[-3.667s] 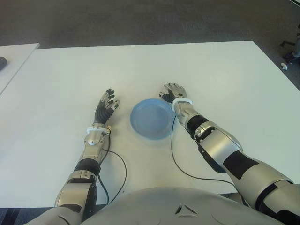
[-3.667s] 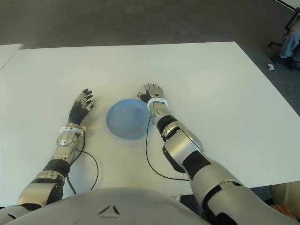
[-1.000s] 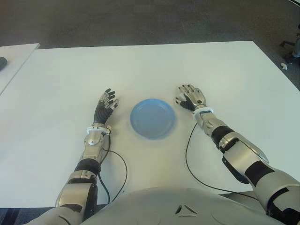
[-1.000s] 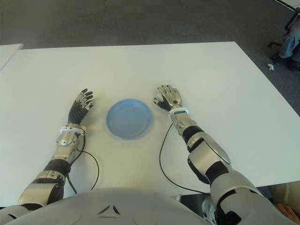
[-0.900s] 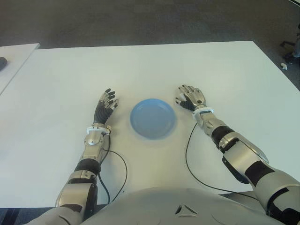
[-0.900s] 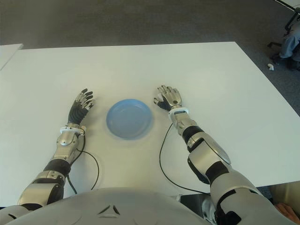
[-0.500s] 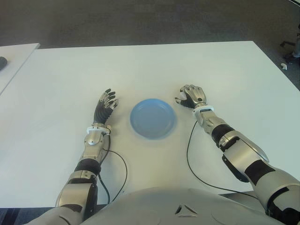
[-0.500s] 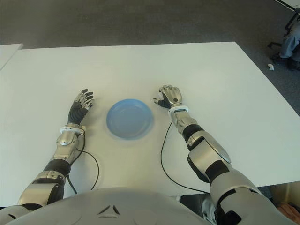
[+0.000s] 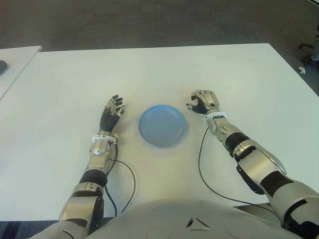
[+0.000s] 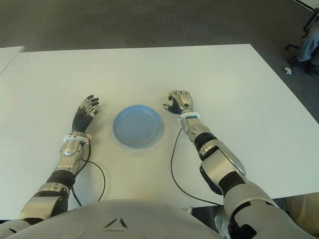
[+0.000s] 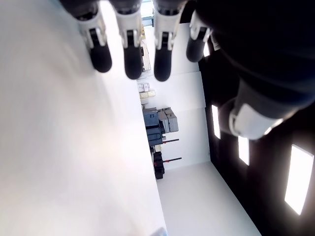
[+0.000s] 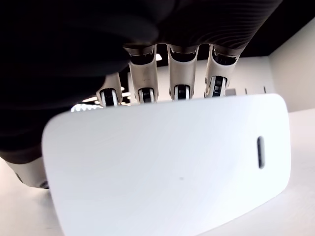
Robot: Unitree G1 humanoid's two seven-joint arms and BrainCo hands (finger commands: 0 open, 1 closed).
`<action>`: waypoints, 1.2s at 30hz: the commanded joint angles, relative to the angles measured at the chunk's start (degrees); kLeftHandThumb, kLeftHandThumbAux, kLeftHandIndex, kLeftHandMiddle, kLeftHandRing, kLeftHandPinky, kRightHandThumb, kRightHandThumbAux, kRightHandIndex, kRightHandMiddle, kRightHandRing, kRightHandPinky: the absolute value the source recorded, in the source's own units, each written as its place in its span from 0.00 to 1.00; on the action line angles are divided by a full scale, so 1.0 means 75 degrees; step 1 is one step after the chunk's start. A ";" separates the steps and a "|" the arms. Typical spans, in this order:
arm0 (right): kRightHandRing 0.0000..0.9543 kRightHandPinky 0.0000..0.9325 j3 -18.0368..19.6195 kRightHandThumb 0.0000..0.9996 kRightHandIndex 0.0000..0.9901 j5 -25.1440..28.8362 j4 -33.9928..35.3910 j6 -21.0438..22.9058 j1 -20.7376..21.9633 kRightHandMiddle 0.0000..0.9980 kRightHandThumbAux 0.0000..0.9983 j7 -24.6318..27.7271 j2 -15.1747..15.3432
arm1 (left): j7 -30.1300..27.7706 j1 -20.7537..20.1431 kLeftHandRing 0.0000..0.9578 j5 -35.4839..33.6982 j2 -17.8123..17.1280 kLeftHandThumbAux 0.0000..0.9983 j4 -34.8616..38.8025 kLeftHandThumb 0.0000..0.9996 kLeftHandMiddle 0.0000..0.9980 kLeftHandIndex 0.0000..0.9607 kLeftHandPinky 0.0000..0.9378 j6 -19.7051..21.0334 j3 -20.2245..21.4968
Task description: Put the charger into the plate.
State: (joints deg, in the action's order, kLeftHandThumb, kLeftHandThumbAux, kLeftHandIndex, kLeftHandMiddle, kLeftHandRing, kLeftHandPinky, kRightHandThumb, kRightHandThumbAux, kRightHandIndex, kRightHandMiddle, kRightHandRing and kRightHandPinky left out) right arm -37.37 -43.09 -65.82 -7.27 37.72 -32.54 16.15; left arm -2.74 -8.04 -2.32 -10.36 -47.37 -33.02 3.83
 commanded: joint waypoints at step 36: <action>0.92 0.92 0.0599 0.75 0.44 0.0105 0.2794 -0.0747 -0.0690 0.89 0.71 0.1111 0.0800 | -0.0228 0.1375 0.20 -0.0123 0.0756 0.56 -0.0901 0.02 0.20 0.17 0.21 0.1505 -0.0266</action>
State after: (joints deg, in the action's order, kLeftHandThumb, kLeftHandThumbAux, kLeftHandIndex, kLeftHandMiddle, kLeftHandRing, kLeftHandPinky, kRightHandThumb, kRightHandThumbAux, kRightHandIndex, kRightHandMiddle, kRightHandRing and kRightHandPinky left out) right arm -34.05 -42.60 -49.47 -12.63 34.39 -26.49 21.21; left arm -3.01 -7.82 -3.94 -10.20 -46.50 -32.58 3.85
